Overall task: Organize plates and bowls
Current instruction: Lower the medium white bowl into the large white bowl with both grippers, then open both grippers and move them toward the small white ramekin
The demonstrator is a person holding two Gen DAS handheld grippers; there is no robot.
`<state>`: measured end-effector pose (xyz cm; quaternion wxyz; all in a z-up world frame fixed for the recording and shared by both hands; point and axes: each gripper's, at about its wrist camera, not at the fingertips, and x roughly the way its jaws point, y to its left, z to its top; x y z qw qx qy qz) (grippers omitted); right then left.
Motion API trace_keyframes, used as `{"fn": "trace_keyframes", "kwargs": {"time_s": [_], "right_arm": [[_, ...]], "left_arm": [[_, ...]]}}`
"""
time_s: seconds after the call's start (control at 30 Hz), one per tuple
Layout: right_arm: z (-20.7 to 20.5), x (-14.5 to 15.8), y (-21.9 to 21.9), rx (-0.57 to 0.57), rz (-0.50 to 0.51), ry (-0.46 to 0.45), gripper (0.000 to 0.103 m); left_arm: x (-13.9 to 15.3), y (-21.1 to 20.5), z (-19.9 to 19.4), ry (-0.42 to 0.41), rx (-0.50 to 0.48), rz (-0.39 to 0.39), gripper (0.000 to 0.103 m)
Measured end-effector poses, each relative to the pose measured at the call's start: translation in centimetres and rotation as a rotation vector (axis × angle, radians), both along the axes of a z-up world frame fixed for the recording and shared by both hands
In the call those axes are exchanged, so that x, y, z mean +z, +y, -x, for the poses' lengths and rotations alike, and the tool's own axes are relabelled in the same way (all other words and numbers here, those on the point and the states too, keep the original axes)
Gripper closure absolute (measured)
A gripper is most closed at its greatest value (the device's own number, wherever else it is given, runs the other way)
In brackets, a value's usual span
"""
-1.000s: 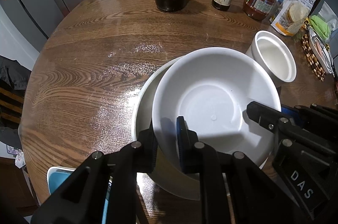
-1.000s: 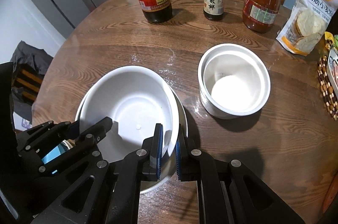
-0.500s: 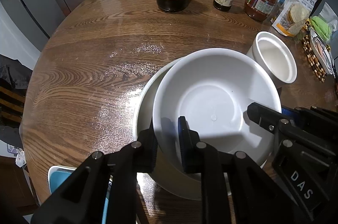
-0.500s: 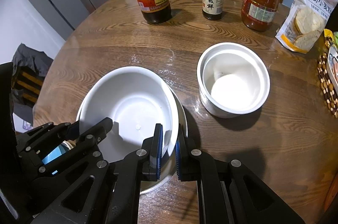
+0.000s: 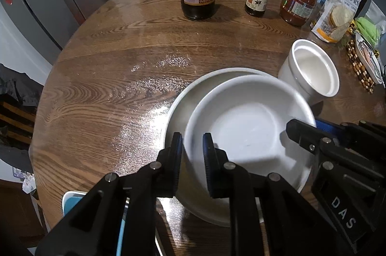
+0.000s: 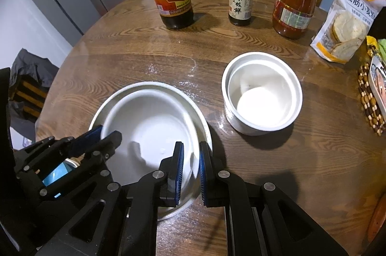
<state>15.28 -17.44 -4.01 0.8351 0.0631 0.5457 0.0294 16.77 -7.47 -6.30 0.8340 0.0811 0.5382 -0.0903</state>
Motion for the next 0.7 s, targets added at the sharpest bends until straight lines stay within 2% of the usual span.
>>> {"fn": "trace_keyframes", "kwargs": {"time_s": [0.47, 0.7], "right_arm": [[0.29, 0.40, 0.07, -0.004, 0.021, -0.017, 0.092], [0.57, 0.75, -0.06, -0.005, 0.018, -0.025, 0.092]], "left_arm": [[0.40, 0.25, 0.20, -0.012, 0.010, 0.001, 0.084], [0.78, 0.18, 0.52, -0.020, 0.006, 0.012, 0.076]]}}
